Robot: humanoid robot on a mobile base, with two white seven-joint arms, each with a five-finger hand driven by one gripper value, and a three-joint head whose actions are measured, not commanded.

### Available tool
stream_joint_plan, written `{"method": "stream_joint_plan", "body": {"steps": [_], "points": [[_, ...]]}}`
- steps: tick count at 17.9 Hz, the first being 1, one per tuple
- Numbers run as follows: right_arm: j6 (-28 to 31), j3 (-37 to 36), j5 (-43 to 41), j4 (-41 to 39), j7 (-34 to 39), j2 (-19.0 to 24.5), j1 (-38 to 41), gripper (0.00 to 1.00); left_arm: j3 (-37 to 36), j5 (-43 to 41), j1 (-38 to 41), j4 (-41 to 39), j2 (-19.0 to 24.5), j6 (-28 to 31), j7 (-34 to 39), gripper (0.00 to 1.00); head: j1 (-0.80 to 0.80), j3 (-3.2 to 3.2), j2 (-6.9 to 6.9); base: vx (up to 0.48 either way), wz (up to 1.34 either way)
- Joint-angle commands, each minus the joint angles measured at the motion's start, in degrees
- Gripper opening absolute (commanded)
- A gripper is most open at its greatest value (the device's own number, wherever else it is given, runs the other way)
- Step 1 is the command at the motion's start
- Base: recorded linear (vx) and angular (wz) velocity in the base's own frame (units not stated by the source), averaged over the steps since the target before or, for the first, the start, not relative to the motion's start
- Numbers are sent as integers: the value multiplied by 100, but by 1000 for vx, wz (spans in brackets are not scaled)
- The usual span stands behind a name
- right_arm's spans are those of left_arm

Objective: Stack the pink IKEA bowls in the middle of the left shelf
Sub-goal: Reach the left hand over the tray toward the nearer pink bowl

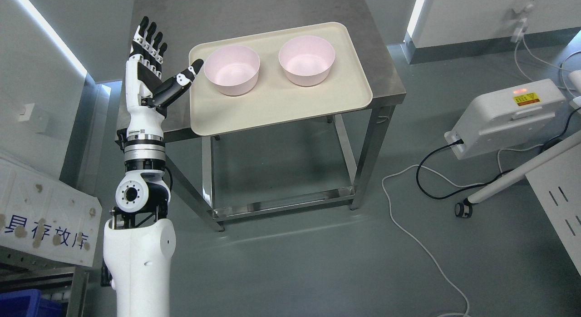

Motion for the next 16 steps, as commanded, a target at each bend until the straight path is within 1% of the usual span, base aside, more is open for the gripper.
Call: {"method": "stream_joint_plan", "body": {"steps": [1,4,5,7,8,9,11,12,14,16], "points": [[1,0,0,0,40,-100,0,100,356,-79,-77,253,100,3,-6,100,0,0,0,12,0],[1,0,0,0,40,-100,0,100,393,-115,-120,280,113,38,-128,100,0,0,0,-16,16],[1,0,0,0,40,-100,0,100,349,-115,-268,324,219,38,-199,100,0,0,0,-24,37],[1,0,0,0,40,-100,0,100,52,-281,-637,727,613,38,-654,100,0,0,0,-14,20],[1,0,0,0,40,-100,0,100,-220,-560,-918,1007,894,38,-900,100,0,0,0,-9,22],[1,0,0,0,31,-100,0,100,-631,-1007,-1408,1419,1218,38,-1224,100,0,0,0,-9,22],[1,0,0,0,40,-100,0,100,-994,-1536,-2060,2088,1467,47,-1726,100,0,0,0,22,32],[1,0,0,0,40,-100,0,100,-1057,-1748,-2315,2326,1468,116,-2024,99,0,0,0,43,19],[1,0,0,0,40,-100,0,100,-1075,-2021,-2511,2617,1424,554,-2465,98,0,0,0,68,-35],[1,0,0,0,40,-100,0,100,-988,-2049,-2599,2872,1380,758,-2537,99,0,0,0,78,-108]]}}
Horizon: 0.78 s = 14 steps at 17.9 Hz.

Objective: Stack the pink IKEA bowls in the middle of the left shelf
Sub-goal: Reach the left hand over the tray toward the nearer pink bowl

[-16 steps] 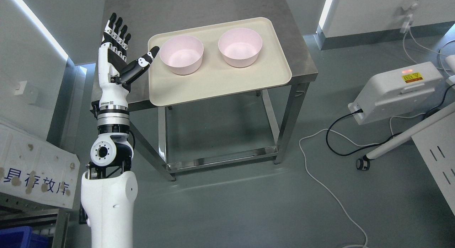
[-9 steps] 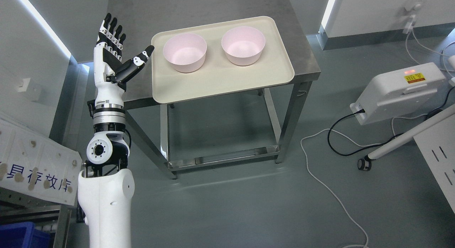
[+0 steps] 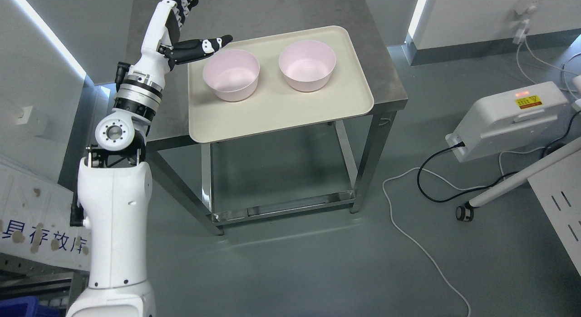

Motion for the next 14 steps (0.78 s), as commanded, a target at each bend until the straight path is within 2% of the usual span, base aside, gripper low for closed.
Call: {"method": "stream_joint_plan", "body": {"steps": [1,5,8,11,13,14], "points": [[2,0,0,0,-9,-100,0,100,-422,-637,-808,1676,577,372,-319,100,0,0,0,87,-106],[2,0,0,0,-1,-100,0,100,439,-497,-624,1660,655,942,-485,100,0,0,0,93,-117],[2,0,0,0,-1,-100,0,100,415,-276,-422,1195,542,1224,-1135,97,0,0,0,72,-78],[2,0,0,0,-9,-100,0,100,160,-276,-483,1167,348,1541,-1189,96,0,0,0,39,-58],[2,0,0,0,-1,-100,0,100,185,-276,-457,1159,523,1550,-1215,93,0,0,0,25,-42],[2,0,0,0,-9,-100,0,100,212,-276,-439,1159,802,1550,-1355,92,0,0,0,16,-28]]}}
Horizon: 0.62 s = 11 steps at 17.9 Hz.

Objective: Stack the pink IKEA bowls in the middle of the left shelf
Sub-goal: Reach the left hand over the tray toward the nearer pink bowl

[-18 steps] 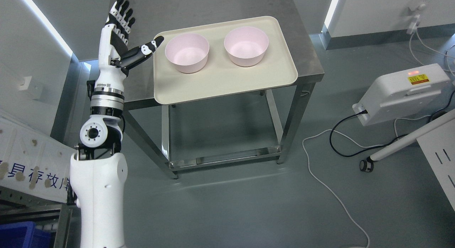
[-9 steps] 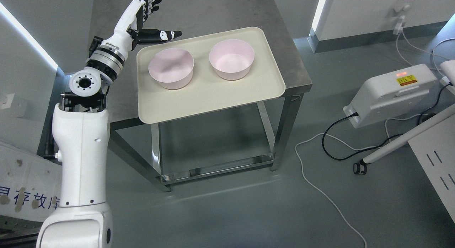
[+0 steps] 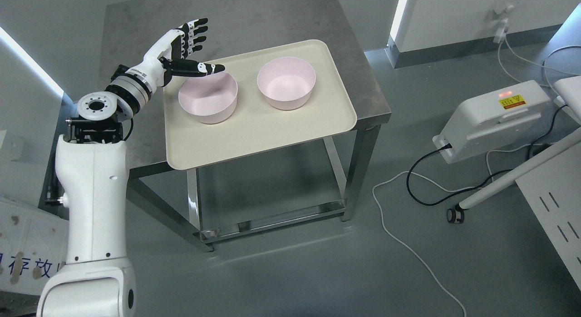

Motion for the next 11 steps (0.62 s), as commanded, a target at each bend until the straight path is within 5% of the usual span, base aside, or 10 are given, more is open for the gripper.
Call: {"method": "stream_joint_plan", "body": {"steps": [1,11], "points": [[2,0,0,0,-34,-100,0,100,59,55,39,138,699,82,-423,90,0,0,0,16,-28],[2,0,0,0,-25,-100,0,100,-1206,-636,4,-345,904,73,-874,81,0,0,0,-1,1]]}}
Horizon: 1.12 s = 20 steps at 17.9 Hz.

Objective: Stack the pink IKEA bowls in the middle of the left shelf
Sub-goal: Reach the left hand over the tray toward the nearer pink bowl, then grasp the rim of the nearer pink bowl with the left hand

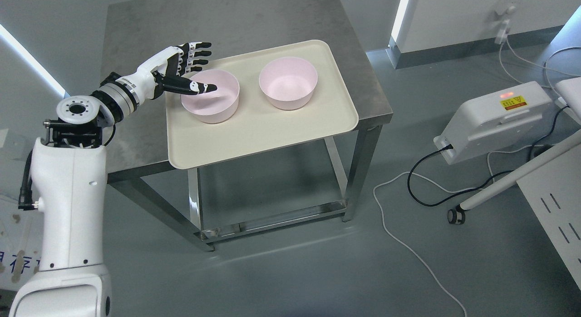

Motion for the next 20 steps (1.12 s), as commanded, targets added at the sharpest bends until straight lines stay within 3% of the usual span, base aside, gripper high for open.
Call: {"method": "stream_joint_plan", "body": {"steps": [1,4,7,14,20], "points": [[2,0,0,0,-4,-100,0,100,-820,-747,-118,-109,241,-12,4,80,0,0,0,-8,13],[2,0,0,0,5,-100,0,100,-837,-1004,-127,-83,170,-20,13,71,0,0,0,0,0],[2,0,0,0,5,-100,0,100,-872,-1320,-118,5,143,-38,91,69,0,0,0,0,0],[2,0,0,0,5,-100,0,100,-986,-1365,-118,14,-94,-38,548,54,0,0,0,0,0],[2,0,0,0,5,-100,0,100,-1075,-1365,-144,102,-313,-64,716,49,0,0,0,-1,8]]}}
